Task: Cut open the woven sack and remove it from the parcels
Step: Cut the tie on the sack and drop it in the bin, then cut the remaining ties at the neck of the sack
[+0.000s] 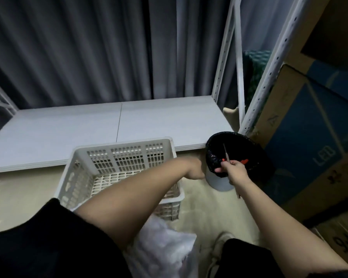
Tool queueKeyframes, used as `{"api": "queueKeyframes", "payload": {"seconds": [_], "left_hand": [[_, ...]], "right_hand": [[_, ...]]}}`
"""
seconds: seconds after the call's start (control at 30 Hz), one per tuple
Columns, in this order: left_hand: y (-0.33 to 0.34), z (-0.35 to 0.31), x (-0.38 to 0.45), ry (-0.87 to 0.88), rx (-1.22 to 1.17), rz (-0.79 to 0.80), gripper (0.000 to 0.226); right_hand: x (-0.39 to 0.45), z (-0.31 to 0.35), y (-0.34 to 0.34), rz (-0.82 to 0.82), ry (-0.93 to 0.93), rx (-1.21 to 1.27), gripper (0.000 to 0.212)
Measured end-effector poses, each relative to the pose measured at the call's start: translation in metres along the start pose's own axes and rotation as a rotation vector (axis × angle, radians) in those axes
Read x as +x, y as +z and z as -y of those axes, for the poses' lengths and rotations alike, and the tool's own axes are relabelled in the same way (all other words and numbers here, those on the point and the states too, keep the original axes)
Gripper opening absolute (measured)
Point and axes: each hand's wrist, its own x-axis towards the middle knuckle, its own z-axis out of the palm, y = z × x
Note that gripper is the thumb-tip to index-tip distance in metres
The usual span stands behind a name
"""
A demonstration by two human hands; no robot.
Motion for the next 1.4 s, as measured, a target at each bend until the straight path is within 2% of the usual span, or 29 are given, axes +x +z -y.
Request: {"api": "queueKeyframes", "payload": {"seconds": [0.07, 0.17, 0.23, 0.27, 0.33, 0.37, 0.47, 0.53, 0.6, 0.7, 0.77, 0.83, 0.93, 1.0, 1.07, 1.17, 1.27, 1.4], "left_hand": [[0.008, -0.002, -0.033, 0.012, 0.071, 0.074, 0.041], [0.040, 0.003, -0.068, -0.044, 0.024, 0.304, 0.045], [0.061, 0.007, -0.094, -0.093, -0.005, 0.398, 0.058], [0.068, 0.009, -0.108, -0.096, 0.015, 0.388, 0.069], [0.078, 0.011, -0.132, -0.088, 0.161, 0.303, 0.085], [0.082, 0.012, -0.143, -0.080, 0.275, 0.246, 0.082], [0.088, 0.019, -0.160, -0.026, 0.568, -0.007, 0.038], [0.081, 0.031, -0.169, -0.016, 0.528, -0.176, 0.030], [0.066, 0.049, -0.177, -0.043, 0.421, -0.362, 0.031], [0.042, 0.074, -0.189, -0.169, 0.172, -0.556, 0.032], [0.026, 0.088, -0.195, -0.254, -0.129, -0.660, 0.029], [0.009, 0.102, -0.200, -0.275, -0.536, -0.762, 0.022], [-0.013, 0.110, -0.213, -0.151, -1.136, -0.858, 0.015], [-0.021, 0.105, -0.224, -0.066, -1.335, -0.848, 0.015], [-0.022, 0.102, -0.227, -0.031, -1.305, -0.885, 0.004], [-0.017, 0.105, -0.225, -0.076, -1.052, -0.993, 0.029], [-0.010, 0.103, -0.222, -0.074, -0.865, -1.036, 0.032], [-0.007, 0.098, -0.221, 0.007, -0.748, -1.051, 0.027]], "right_hand": [[-0.031, 0.007, 0.014, 0.052, -0.011, -0.010, 0.012], [-0.074, 0.009, 0.035, 0.153, -0.018, 0.010, 0.006], [-0.102, 0.005, 0.048, 0.202, -0.022, -0.007, 0.007], [-0.114, 0.004, 0.053, 0.224, -0.026, -0.017, 0.008], [-0.138, 0.004, 0.060, 0.260, -0.022, -0.028, 0.013], [-0.148, 0.003, 0.062, 0.274, -0.024, -0.034, 0.016], [-0.171, 0.001, 0.067, 0.251, -0.094, -0.046, 0.019], [-0.180, 0.003, 0.067, 0.147, -0.200, -0.076, 0.013], [-0.190, 0.013, 0.062, -0.035, -0.339, -0.121, 0.010], [-0.201, 0.041, 0.048, -0.262, -0.507, -0.060, 0.019], [-0.201, 0.060, 0.043, -0.301, -0.532, 0.019, 0.021], [-0.198, 0.077, 0.044, -0.216, -0.495, 0.044, 0.021], [-0.201, 0.093, 0.057, 0.041, -0.481, 0.075, 0.021], [-0.206, 0.107, 0.069, 0.106, -0.492, 0.127, 0.023], [-0.211, 0.127, 0.080, 0.135, -0.523, 0.212, 0.026], [-0.220, 0.159, 0.091, 0.229, -0.510, 0.244, 0.036], [-0.227, 0.176, 0.102, 0.347, -0.452, 0.214, 0.051], [-0.226, 0.182, 0.109, 0.298, -0.378, 0.328, 0.042]]}}
